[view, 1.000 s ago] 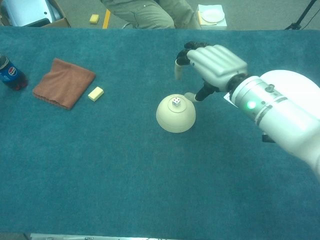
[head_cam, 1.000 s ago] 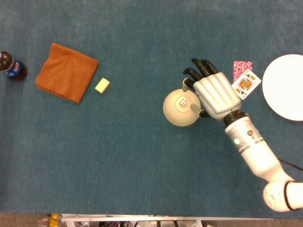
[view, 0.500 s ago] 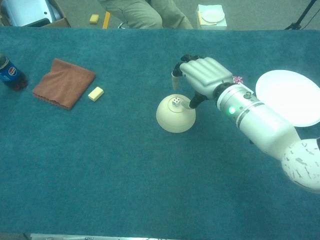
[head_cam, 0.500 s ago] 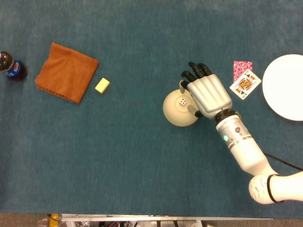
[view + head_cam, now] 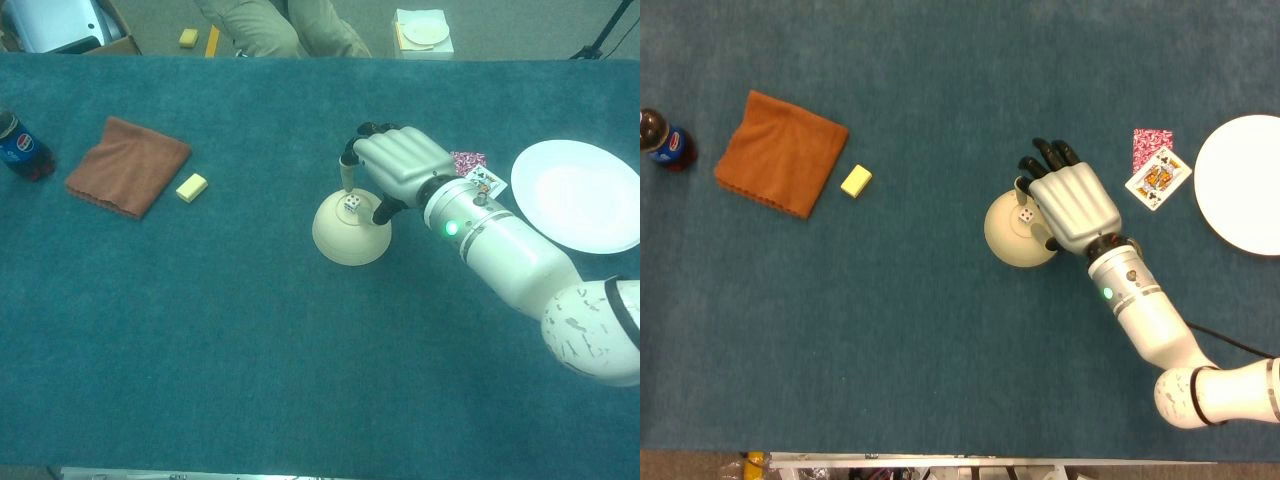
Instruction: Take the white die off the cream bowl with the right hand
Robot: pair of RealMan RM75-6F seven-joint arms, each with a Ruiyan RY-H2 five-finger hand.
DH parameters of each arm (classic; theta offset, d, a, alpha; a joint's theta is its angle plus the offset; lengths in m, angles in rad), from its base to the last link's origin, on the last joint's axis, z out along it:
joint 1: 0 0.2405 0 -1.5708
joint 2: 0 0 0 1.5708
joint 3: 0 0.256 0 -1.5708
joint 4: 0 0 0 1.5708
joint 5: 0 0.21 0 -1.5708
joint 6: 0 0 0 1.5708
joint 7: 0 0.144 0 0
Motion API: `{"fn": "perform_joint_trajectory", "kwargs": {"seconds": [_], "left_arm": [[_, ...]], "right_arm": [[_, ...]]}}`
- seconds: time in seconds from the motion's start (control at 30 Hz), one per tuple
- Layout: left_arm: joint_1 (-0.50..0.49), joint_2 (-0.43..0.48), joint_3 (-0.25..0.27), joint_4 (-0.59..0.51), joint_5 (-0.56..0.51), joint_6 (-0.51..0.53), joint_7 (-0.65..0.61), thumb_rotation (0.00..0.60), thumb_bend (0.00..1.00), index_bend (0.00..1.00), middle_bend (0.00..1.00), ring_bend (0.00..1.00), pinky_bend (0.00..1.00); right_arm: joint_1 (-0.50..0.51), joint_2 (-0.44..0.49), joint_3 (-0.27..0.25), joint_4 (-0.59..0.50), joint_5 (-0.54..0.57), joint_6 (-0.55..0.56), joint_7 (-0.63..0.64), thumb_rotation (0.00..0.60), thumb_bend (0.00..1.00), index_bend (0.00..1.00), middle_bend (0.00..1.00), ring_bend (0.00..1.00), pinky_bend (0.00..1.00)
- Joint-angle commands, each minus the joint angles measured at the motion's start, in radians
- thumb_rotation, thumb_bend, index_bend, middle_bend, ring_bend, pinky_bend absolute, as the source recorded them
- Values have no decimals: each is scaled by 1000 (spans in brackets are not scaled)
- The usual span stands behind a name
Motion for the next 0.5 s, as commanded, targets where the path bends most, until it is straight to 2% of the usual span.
{"fn": "perform_joint_trajectory", "kwargs": {"seconds": [0.03,0.5], "left_arm": [[0,0,-1,1,-1,0,-1,600,337,62,89,27,72],[0,0,-5,8,-11,-2,-10,600,337,62,89,27,62]], "right_arm": [[5,-5,-2,5,2,0,2,600,282,444,244,57,105],[26,-17,-10,26,25,8,4,600,303,489,251,57,105]]}}
